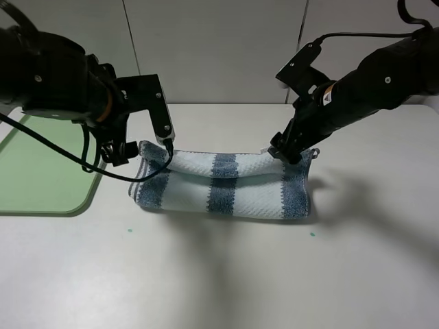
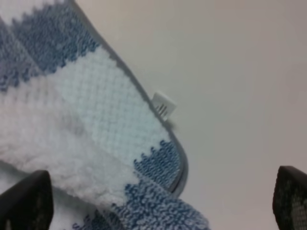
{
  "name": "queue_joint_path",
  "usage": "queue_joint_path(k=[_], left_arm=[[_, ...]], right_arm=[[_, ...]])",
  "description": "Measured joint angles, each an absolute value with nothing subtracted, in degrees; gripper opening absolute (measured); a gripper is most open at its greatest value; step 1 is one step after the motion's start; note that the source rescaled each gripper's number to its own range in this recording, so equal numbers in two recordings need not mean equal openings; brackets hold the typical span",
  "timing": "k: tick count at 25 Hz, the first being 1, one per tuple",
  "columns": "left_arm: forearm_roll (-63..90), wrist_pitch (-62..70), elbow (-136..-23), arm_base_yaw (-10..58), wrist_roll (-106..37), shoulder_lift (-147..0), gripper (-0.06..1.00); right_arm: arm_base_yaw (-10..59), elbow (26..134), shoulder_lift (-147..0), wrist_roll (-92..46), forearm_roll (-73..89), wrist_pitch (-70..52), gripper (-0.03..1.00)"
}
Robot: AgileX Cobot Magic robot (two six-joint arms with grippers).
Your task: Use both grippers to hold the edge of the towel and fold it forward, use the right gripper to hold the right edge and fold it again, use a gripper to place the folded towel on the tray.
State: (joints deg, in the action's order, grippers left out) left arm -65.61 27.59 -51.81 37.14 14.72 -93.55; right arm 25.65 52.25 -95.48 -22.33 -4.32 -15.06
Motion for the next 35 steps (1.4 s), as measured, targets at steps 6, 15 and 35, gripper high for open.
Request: queue_joint_path(k=[6, 15, 35], left_arm=[[-62.60, 30.49, -51.81, 40.54, 14.79, -88.77, 0.96], [-60.02, 34.40, -51.81, 44.56, 20.38, -82.79, 0.98], [-59.60, 41.66, -51.81, 44.56, 25.16, -80.32, 1.00]], right_arm=[[25.65, 52.25, -93.70, -20.46, -1.82, -17.68, 1.00], [25.65, 52.25, -90.56, -19.42, 5.05, -25.08, 1.00], [25.65, 52.25, -88.30, -19.42, 8.36, -32.90, 1.00]])
